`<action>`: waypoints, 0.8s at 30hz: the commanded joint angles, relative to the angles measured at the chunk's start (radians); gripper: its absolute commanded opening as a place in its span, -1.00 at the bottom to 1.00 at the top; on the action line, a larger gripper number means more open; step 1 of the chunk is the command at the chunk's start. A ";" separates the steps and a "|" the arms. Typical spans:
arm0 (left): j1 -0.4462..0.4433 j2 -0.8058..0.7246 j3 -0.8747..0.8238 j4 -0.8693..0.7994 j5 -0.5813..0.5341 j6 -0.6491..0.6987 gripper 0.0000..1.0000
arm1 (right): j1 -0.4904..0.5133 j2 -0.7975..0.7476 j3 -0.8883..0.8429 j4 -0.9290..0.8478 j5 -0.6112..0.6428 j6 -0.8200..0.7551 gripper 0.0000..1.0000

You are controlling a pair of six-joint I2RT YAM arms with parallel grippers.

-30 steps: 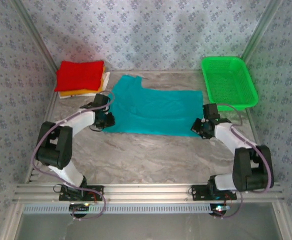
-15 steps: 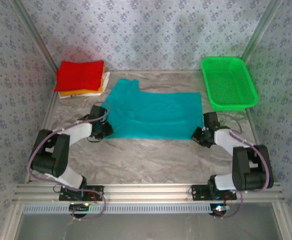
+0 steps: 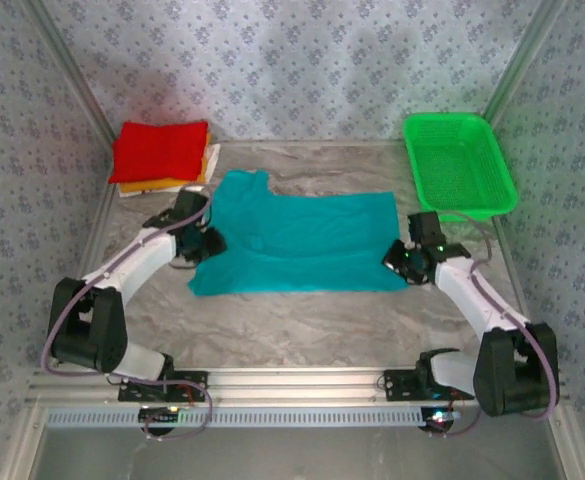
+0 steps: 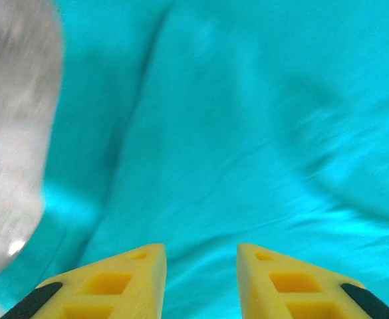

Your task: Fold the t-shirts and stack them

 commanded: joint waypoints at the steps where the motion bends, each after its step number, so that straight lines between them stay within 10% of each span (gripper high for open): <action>1: -0.030 0.075 0.137 -0.004 -0.023 0.080 -0.22 | 0.058 0.098 0.099 0.015 0.005 -0.091 -0.99; 14: -0.202 0.532 0.577 -0.237 -0.208 0.159 0.12 | 0.083 0.238 0.035 0.127 -0.017 -0.054 -0.93; 24: -0.204 0.639 0.596 -0.199 -0.221 0.157 -0.23 | 0.065 0.248 0.048 0.131 -0.018 -0.064 -0.91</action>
